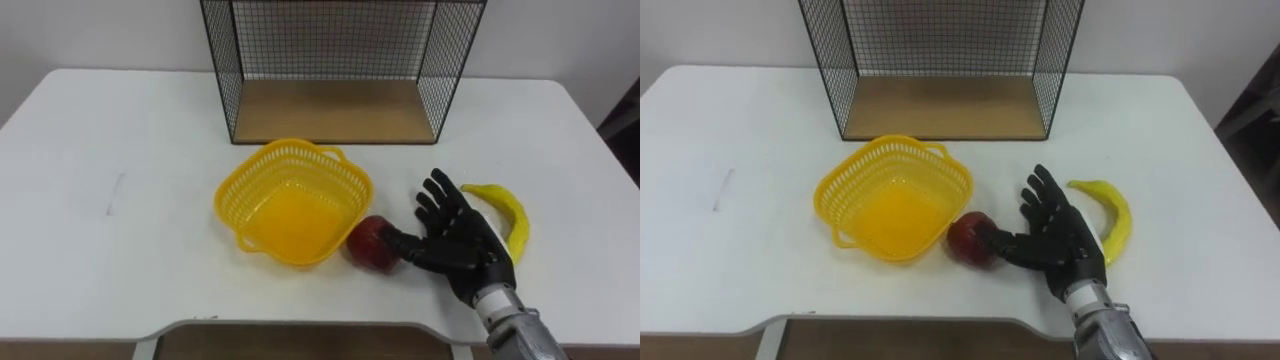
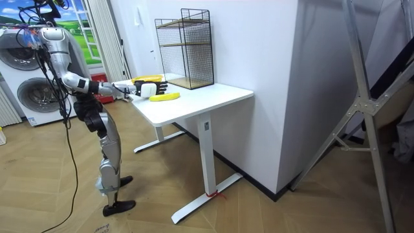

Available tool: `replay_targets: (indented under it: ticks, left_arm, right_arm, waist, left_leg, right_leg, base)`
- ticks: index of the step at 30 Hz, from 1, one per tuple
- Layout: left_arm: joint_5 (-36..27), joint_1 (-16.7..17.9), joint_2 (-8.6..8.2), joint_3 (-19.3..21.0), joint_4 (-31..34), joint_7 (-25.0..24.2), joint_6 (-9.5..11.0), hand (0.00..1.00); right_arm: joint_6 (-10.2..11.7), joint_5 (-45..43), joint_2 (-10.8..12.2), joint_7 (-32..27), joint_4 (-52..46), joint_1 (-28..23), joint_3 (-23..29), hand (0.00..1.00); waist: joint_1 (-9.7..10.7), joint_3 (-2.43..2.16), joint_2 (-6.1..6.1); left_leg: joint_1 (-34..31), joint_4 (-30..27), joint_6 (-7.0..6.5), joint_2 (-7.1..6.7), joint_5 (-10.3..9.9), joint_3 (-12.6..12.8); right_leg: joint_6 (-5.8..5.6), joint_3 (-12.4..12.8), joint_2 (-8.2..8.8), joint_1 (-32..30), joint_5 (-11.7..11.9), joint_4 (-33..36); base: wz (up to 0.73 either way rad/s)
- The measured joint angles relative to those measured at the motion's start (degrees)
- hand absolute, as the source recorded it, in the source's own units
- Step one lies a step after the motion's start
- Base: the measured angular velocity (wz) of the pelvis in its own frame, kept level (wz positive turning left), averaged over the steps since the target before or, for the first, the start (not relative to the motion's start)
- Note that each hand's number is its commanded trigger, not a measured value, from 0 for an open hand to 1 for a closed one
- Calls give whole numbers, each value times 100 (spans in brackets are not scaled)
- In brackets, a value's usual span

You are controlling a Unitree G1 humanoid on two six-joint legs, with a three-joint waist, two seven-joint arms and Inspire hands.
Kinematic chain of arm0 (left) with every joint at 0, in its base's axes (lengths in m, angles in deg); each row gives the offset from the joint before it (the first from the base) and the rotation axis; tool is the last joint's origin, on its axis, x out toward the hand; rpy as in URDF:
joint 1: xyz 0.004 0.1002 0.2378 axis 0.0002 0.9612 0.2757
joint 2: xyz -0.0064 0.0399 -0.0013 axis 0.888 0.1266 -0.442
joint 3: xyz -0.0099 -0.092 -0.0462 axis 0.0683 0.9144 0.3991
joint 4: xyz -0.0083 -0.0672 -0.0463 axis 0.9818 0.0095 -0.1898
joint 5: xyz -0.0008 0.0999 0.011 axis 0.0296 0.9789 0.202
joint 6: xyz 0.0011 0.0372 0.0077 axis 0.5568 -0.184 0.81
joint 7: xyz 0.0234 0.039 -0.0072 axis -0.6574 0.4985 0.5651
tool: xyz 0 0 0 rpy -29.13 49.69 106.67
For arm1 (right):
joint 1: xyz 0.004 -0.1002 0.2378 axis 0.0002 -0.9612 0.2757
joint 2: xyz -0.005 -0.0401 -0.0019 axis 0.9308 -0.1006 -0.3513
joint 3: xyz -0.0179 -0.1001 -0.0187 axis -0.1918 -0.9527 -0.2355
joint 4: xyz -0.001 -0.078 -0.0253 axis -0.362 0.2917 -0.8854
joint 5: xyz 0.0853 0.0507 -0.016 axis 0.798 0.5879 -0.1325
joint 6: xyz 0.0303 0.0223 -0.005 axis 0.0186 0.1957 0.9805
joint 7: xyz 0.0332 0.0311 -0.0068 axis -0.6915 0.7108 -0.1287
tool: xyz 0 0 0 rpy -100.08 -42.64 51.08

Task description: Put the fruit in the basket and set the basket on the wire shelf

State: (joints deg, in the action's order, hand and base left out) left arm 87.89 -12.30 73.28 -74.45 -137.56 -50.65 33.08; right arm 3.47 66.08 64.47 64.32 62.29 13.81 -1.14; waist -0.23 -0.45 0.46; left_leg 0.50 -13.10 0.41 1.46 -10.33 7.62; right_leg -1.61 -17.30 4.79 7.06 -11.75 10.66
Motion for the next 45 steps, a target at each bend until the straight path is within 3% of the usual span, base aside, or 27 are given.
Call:
replay_targets:
  ticks: [7, 14, 27, 33, 36, 40, 45]
  left_arm:
    - [8, -52, 15, 2, 22, -190, -39, 0]
    - [5, -35, 83, 7, 19, -286, -127, 0]
    - [10, -56, 121, 7, 18, -429, -122, 0]
    - [7, -111, 185, -111, 32, -389, -121, 0]
    - [8, -145, 195, -122, 30, -386, -121, 0]
    - [9, -159, 195, -128, 30, -387, -124, 0]
    - [12, -167, 197, -172, 22, -369, -124, 0]
  right_arm:
    - [75, -762, -5, -9, -153, -47, 2, 0]
    - [46, -1294, 4, -42, -213, -37, -5, 0]
    - [20, -1655, 9, 60, -245, 27, -3, 0]
    - [16, -2272, -4, -2, -437, 42, -210, 0]
    - [26, -2997, -57, -129, -483, 85, -317, 0]
    - [-106, -3739, -93, -239, -624, 94, -366, 0]
    - [-271, -4042, -95, -333, -640, 156, -454, 0]
  waist:
    - [13, 2, 31]
    - [51, 0, 164]
    - [42, 24, 226]
    - [4, 29, 271]
    - [-6, 27, 293]
    - [-36, 29, 292]
    - [-70, 30, 292]
  left_leg:
    - [-31, -27, -1, -5, 1, 10]
    - [-21, -13, 0, -5, 1, 15]
    - [-30, -13, -5, -2, -16, 29]
    - [-91, -22, -5, 0, -15, 22]
    - [-110, -36, -7, 3, -17, 18]
    - [-129, -52, -7, 12, -38, -10]
    - [-113, -80, -11, 16, -45, -26]
  right_leg:
    - [-11, 41, -19, -12, 10, -99]
    - [-12, 73, -20, -8, 10, -111]
    - [-13, 97, -21, -33, 10, -111]
    - [-12, 139, -25, -92, 12, -97]
    - [-11, 138, -25, -73, 16, -78]
    - [-8, 118, -35, -55, 30, -68]
    - [-6, 97, -37, -20, 50, -62]
  base:
    - [0]
    - [0]
    - [0]
    - [0]
    - [0]
    - [3]
    - [1]
